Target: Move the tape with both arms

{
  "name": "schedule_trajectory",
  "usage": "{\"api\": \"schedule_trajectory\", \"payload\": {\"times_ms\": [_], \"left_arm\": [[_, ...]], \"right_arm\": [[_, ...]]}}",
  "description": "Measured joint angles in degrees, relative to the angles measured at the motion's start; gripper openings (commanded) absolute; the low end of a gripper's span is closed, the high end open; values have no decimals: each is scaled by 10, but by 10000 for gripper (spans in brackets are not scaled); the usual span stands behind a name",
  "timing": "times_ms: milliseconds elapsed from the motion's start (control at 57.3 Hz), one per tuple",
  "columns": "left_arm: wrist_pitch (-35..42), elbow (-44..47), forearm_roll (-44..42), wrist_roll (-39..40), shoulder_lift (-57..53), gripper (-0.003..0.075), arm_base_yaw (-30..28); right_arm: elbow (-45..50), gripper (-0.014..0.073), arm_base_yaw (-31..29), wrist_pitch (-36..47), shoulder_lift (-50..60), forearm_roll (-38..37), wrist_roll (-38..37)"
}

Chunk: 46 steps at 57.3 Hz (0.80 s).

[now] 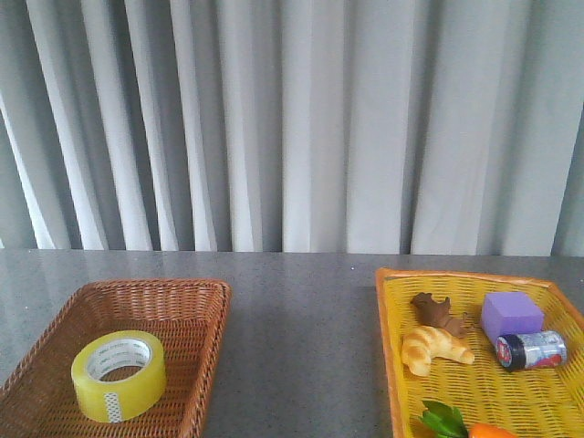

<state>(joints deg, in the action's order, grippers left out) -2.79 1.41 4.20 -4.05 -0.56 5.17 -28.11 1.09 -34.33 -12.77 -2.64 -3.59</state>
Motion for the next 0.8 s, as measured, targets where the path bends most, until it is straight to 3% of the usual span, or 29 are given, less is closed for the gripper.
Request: {"api": "schedule_trajectory", "payload": {"times_ms": [192, 279, 802], "left_arm": [[0, 0, 0, 0, 0, -5, 0], [0, 0, 0, 0, 0, -5, 0], [0, 0, 0, 0, 0, -6, 0]], "right_arm": [[202, -7, -25, 274, 83, 1, 0], [272, -7, -25, 343, 114, 2, 0], [296, -4, -25, 295, 135, 3, -4]]}}
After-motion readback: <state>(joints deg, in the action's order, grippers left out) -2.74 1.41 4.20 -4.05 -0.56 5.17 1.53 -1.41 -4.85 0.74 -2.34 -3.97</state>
